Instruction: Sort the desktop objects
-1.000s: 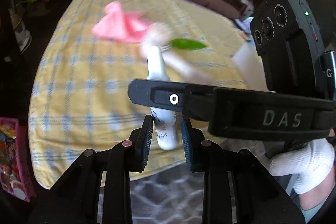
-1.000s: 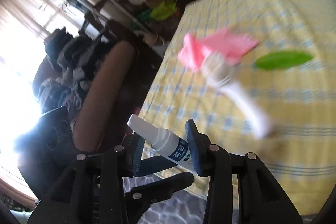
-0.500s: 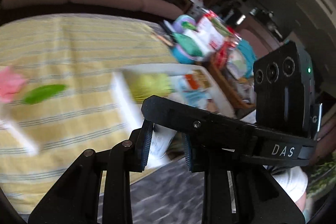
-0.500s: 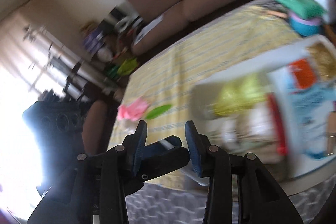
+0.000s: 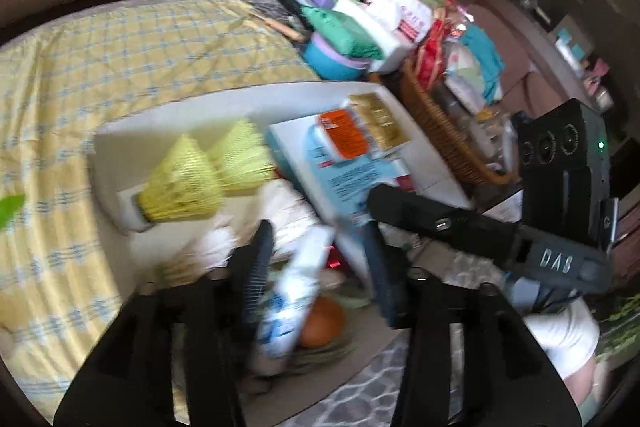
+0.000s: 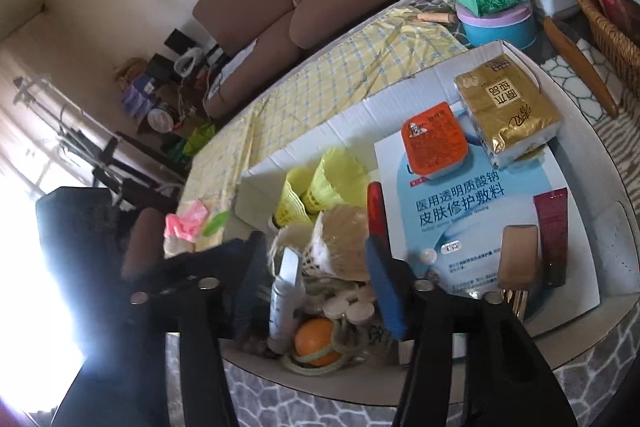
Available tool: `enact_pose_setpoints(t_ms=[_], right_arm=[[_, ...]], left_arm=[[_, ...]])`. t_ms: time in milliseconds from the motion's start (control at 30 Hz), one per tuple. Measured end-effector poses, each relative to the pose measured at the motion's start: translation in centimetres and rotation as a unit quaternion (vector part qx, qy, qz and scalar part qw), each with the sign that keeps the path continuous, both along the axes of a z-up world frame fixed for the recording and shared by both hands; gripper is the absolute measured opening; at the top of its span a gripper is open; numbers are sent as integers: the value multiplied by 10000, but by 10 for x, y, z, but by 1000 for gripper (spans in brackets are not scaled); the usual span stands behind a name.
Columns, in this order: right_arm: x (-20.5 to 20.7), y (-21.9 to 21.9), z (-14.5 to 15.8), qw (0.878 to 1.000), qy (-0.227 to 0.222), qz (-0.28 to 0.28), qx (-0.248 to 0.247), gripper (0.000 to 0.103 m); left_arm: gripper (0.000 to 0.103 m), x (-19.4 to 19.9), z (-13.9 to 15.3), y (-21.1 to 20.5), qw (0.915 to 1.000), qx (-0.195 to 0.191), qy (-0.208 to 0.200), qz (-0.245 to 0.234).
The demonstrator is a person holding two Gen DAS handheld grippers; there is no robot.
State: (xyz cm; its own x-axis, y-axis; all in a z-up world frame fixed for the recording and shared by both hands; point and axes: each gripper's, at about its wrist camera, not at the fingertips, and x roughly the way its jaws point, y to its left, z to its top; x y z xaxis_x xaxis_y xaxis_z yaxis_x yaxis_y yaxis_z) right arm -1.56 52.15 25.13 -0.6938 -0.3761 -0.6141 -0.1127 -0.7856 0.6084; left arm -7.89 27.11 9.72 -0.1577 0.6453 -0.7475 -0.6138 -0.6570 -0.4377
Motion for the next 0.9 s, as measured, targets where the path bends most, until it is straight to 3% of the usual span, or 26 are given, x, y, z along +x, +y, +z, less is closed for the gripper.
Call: enact_pose_setpoints(t_ms=[233,367,500,567,600,667,800,867,900], right_arm=[[2,-23,9,9999,-11,30,159,62],[-16,-39,-2,9988,-388,61,305,63],[-24,-39,-23,9981,-610,-85,17,56],[-21,-36,-28,9982,-559,-136,-190,48],[-19,-34,-30,9981,-556,-152,-197,47],[-16,-33,-31,9985,-519,-108,-129,39],[-13,-35,-28,9992,-389,22,65,37],[-13,-37,-28,9991,-362,56,194,36],[-11,-37,-28,9994,-307,49,182,34]], left_arm=[[73,6,2,-64,9994,35,16,343],[74,13,3,-82,9993,-72,88,355],[74,23,0,-79,9994,-276,176,107],[73,31,-3,-62,9975,-519,420,-221],[78,33,-3,-55,9960,-637,558,-290],[79,35,-3,-38,9894,-1007,942,-462],[64,32,6,-32,9822,-1205,1328,-554],[65,40,20,-32,9732,-1395,1735,-581],[69,42,26,-32,9729,-1290,1793,-688]])
